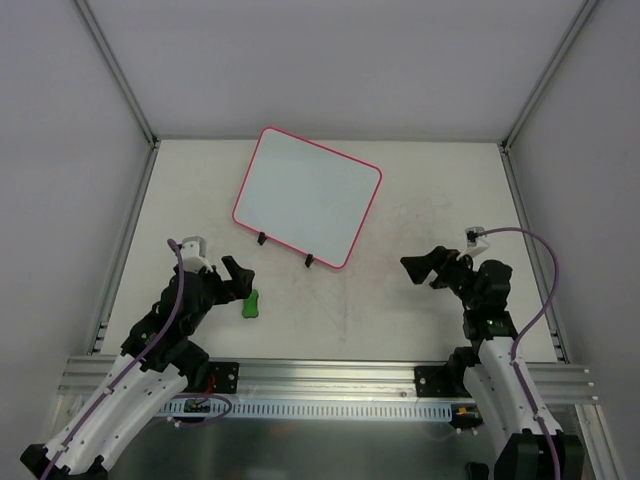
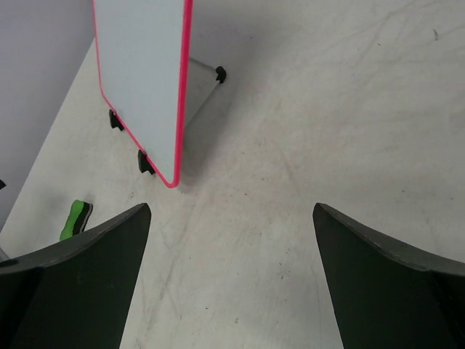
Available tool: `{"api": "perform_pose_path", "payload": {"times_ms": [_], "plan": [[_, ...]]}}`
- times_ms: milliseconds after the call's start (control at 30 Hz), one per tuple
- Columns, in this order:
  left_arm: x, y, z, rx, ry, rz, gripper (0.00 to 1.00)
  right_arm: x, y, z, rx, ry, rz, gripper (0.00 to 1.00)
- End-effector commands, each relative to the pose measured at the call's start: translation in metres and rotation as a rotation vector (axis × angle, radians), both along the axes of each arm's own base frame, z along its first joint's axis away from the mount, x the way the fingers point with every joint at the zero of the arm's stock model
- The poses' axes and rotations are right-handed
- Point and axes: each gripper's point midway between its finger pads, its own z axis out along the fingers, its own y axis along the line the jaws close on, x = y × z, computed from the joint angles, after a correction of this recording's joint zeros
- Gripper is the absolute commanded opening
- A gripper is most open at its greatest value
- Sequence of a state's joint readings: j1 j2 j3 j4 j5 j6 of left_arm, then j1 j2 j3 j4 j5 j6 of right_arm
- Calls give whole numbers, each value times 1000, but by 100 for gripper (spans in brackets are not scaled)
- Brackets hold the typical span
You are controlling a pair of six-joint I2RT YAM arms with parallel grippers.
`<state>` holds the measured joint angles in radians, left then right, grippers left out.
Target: Erase the whiteboard
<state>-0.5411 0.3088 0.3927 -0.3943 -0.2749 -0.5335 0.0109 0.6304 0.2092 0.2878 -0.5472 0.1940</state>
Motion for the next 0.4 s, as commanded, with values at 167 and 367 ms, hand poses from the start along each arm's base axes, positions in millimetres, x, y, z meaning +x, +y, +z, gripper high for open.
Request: {"api": "perform_pose_path", "payload": {"times_ms": [167, 367], "plan": [[5, 6, 7, -18, -67, 32, 99, -10, -20, -34, -50, 53, -126, 99], [7, 6, 4, 1, -45, 35, 99, -13, -16, -34, -42, 59, -100, 99]]}}
